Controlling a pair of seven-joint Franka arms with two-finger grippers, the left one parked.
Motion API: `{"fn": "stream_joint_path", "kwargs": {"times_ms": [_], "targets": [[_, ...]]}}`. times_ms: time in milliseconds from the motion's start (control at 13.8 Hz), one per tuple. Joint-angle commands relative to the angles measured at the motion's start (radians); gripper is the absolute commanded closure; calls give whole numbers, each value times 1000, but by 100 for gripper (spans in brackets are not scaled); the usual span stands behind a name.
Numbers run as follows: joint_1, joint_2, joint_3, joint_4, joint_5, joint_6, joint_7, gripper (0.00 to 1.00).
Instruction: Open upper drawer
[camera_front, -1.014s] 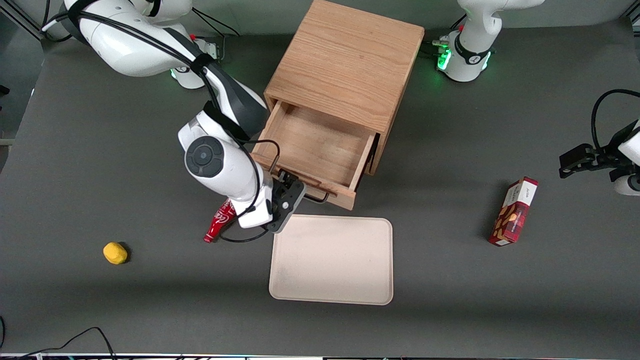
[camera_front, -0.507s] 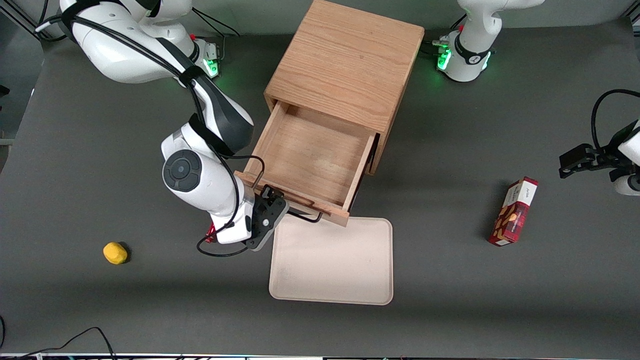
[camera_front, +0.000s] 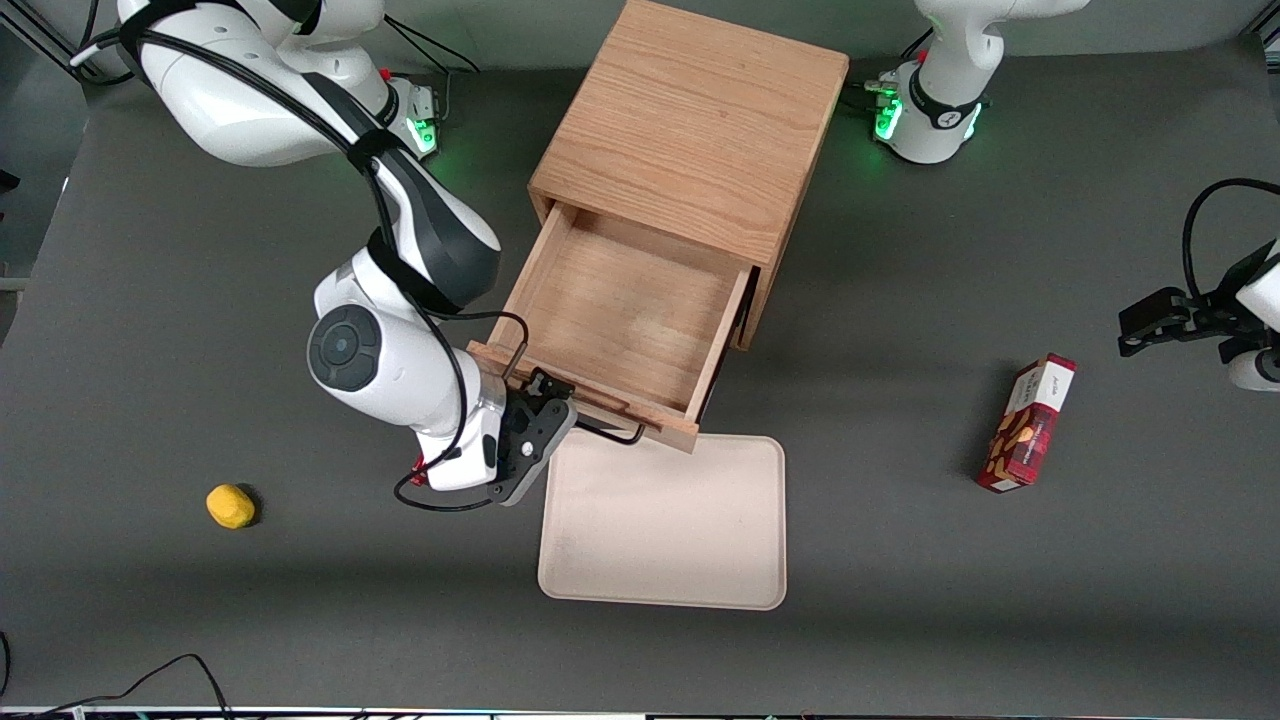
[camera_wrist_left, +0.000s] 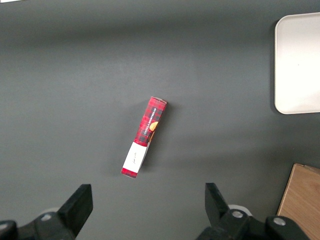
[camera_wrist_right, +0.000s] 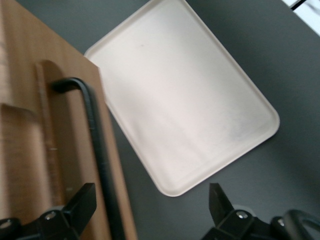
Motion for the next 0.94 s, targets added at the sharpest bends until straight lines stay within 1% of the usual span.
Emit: {"fn": "stream_joint_path", "kwargs": {"times_ms": [0,145,217,290,435,507,580,652,725,797,870], "targets": [[-20,-48,-2,59,75,-100,-18,0],[-78,-163,-9,27,112,-117,-4,0],[-121,-238,-39,-34,136,-163,9,0],[-146,-308,-100,-77,168,-216,43,0],[-174,-424,-218,-152,176,-322,167,0],[-191,-480,-251,-197,167,-362,248,0],[-220,-532,-257,-228,143,-401,316,0],[-238,-585,-256,-263,48,-421,391,0],[-253,-616,-251,-281,-23,-432,475,0],[-279,-645,-246,-297,-29,-456,538,0],[-296,-662,-246,-305,-29,-474,545,0]]}}
